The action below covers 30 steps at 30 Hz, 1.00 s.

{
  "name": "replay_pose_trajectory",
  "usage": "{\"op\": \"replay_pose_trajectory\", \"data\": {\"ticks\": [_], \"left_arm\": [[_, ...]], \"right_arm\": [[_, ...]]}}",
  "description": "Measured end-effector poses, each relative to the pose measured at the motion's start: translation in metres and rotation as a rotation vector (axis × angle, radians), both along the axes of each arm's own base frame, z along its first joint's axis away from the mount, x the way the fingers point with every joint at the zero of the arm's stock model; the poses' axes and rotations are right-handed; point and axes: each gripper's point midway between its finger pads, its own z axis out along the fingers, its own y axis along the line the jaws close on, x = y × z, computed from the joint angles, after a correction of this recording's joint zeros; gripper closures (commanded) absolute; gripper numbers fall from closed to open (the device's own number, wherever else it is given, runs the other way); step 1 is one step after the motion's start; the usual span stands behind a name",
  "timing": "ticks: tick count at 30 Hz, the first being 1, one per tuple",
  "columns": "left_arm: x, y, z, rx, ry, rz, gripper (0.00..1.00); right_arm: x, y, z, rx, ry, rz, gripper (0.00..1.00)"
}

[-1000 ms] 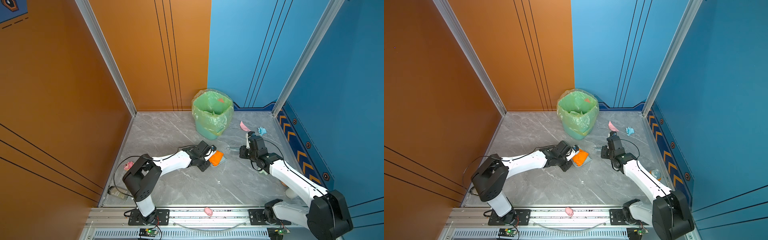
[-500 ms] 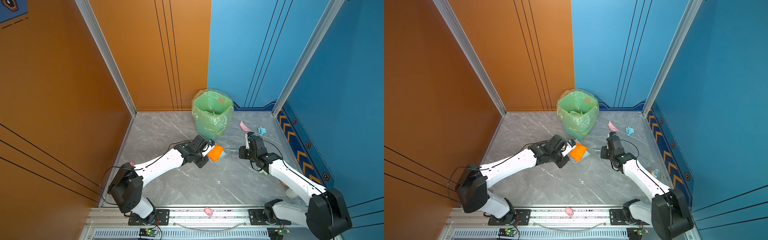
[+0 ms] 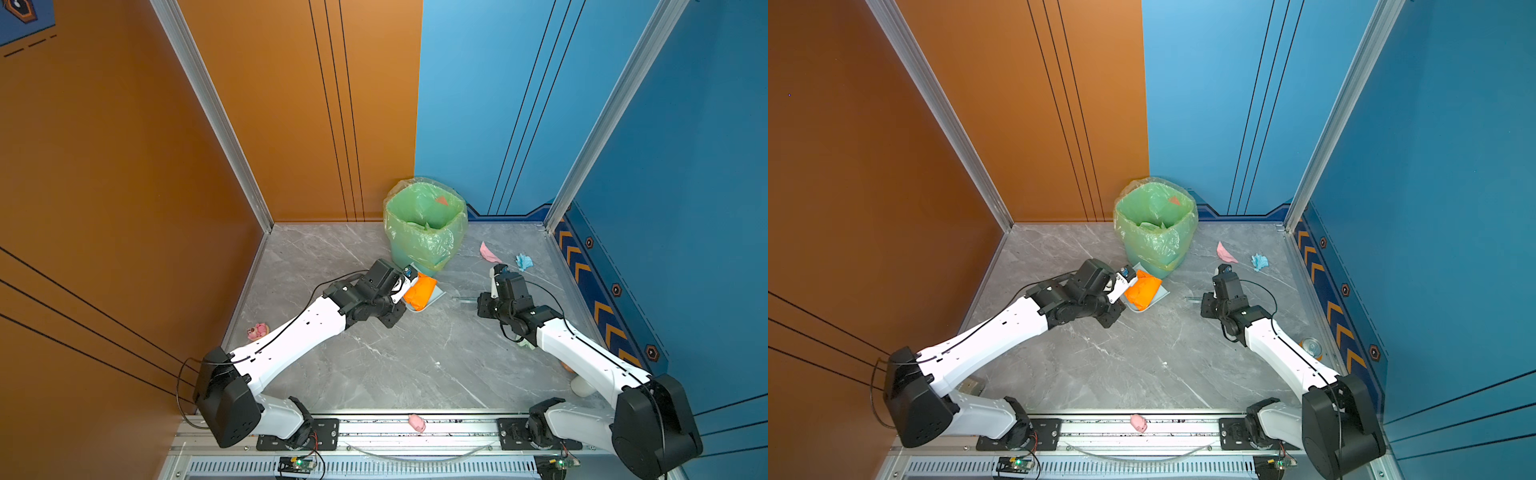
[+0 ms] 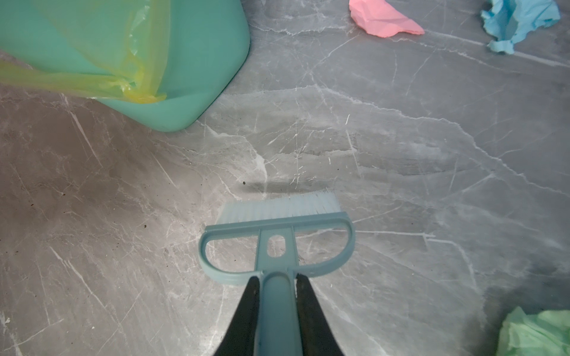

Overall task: Sweep away the paper scraps from the table
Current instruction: 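Lift the dustpan with the left gripper while the right gripper draws the brush back, then carry the dustpan with the left gripper up over the bin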

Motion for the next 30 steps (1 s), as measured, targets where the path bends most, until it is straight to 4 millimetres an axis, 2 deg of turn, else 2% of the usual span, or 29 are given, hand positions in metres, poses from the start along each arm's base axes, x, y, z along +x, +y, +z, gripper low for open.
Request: {"op": "replay_pose_trajectory", "data": {"ticks": [17,25,30], "left_arm": [[0.010,0.043,0.071,-0.064,-0.114,0.114,1.00],[0.012,0.056,0.092,-0.079,-0.158,0.136,1.00],[0.020,0.065,0.111,-0.094,-0.201,0.166,1.00]], "right_arm": [[0.000,0.004,-0.009,0.006,0.027,0.014,1.00],[0.003,0.005,-0.012,0.006,0.030,0.015,1.00],[0.004,0.006,-0.015,0.008,0.034,0.018,1.00]]}}
